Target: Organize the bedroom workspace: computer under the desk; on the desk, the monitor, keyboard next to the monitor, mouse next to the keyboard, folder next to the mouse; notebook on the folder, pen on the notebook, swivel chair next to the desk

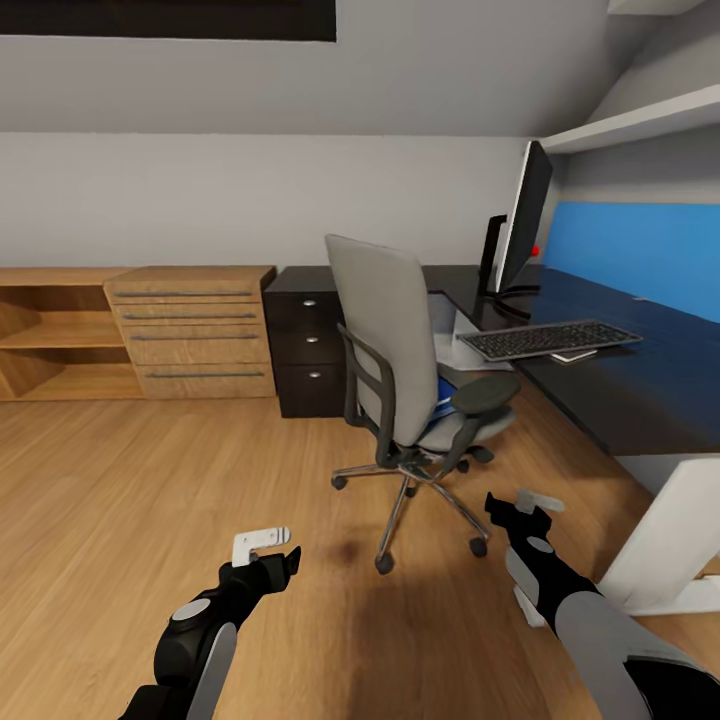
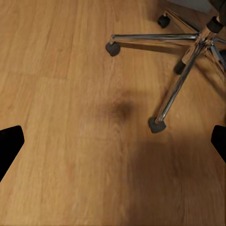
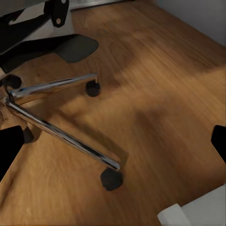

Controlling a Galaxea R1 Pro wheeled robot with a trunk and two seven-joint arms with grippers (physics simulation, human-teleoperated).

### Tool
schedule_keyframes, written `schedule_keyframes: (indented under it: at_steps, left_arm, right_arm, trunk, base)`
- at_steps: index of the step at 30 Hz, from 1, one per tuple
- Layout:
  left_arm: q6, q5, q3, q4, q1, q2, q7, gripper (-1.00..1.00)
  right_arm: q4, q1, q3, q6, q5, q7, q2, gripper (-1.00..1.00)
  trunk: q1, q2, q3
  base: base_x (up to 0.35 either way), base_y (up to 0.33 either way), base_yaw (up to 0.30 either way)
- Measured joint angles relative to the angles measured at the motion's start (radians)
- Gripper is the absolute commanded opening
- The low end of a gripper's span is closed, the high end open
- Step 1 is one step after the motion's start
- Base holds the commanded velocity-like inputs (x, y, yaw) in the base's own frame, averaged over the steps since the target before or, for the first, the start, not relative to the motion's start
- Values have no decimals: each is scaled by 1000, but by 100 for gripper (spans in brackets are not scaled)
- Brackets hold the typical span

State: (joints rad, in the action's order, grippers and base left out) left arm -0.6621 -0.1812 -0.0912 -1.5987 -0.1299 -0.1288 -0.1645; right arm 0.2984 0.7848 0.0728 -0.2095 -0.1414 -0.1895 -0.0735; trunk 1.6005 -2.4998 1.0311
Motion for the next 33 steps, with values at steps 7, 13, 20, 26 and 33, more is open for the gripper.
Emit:
schedule_keyframes:
  at_steps: [7, 13, 20, 26, 33]
  left_arm:
    - [0, 0, 0, 0, 0, 0, 0, 100]
    - [0, 0, 0, 0, 0, 0, 0, 100]
    - [-1, -1, 0, 0, 0, 0, 0, 100]
    - [0, -1, 0, 0, 0, 0, 0, 100]
    - [0, -1, 0, 1, 0, 0, 0, 100]
  right_arm:
    - [0, 0, 0, 0, 0, 0, 0, 100]
    - [0, 0, 0, 0, 0, 1, 0, 100]
    - [0, 0, -1, 0, 0, 1, 0, 100]
    - [0, 0, 0, 0, 0, 1, 0, 100]
    - [0, 0, 0, 0, -1, 1, 0, 100]
  trunk:
    - [0, 0, 0]
    - [0, 0, 0]
    - [0, 0, 0]
    - [0, 0, 0]
    - [0, 0, 0]
  base:
    - [117, -17, 0]
    - [118, 0, 0]
    - [48, 0, 0]
    - [141, 0, 0]
    - [111, 0, 0]
